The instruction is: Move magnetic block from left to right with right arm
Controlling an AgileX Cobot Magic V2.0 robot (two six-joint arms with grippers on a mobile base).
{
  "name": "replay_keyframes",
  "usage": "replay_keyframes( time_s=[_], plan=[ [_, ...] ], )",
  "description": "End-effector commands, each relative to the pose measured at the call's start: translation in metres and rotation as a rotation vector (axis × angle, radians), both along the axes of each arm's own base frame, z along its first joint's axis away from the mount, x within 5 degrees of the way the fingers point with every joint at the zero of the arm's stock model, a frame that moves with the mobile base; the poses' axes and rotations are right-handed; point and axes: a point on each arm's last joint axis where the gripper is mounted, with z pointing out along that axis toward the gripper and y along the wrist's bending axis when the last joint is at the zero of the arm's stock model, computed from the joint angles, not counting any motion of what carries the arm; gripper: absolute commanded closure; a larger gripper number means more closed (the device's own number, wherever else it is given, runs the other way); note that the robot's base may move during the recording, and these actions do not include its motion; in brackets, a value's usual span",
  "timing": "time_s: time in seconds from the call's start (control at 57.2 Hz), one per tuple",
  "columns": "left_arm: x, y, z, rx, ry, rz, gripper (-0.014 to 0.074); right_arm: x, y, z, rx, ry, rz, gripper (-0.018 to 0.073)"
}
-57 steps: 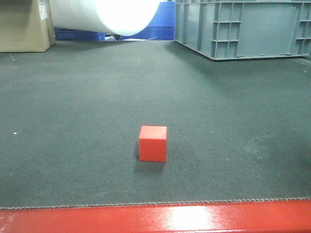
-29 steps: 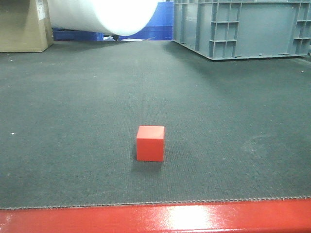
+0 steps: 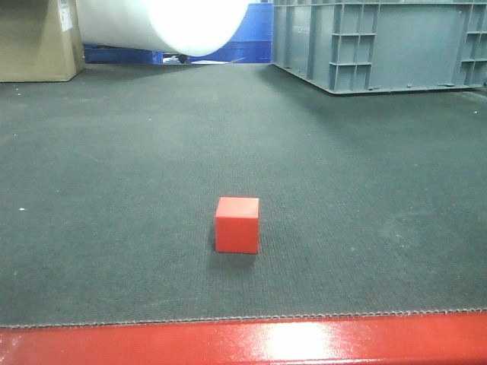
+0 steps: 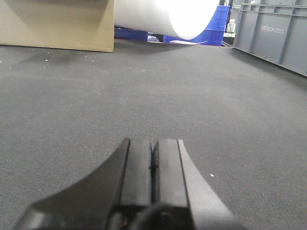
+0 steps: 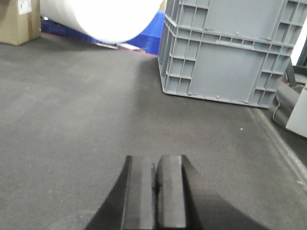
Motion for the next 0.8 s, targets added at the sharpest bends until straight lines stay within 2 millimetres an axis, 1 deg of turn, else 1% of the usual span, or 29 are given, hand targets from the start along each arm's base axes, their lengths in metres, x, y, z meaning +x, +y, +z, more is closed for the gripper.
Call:
replay_keyframes(
  time_s=[0.0,0.14,0.262,0.42,0.525,0.577,0.682,0.787],
  plan=[
    [-0.001,0.000,0.005,-0.014,-0.081,-0.003,0.0722,0.001,-0.001,0.012,-0.002,-0.161,-0.021,0.0529],
    [-0.001,0.000,0.005,-0.014,-0.081,-0.003,0.0722,0.004,-0.006,-0.003,0.016,-0.227,-0.095,0.0529],
    [-0.001,0.000,0.005,-0.014,-0.081,-0.003,0.0722,0.005,-0.010,-0.017,0.064,-0.207,-0.155,0.0529],
    [-0.001,0.000,0.005,-0.014,-0.081,-0.003,0.0722,0.000,-0.011,-0.033,0.083,-0.209,-0.162,0.0529],
    [-0.001,0.000,0.005,-0.014,-0.081,-0.003,0.0722,-0.004,-0.010,-0.050,0.082,-0.202,-0.161,0.0529],
    [-0.001,0.000,0.005,-0.014,-0.081,-0.003,0.0722,-0.007,-0.010,-0.054,0.080,-0.172,-0.157,0.0529],
    [-0.001,0.000,0.005,-0.014,-0.081,-0.003,0.0722,-0.006,-0.010,-0.058,0.079,-0.120,-0.157,0.0529],
    [-0.001,0.000,0.005,-0.014,-0.081,-0.003,0.0722,-0.006,-0.010,-0.057,0.079,-0.132,-0.154,0.0529]
  ],
)
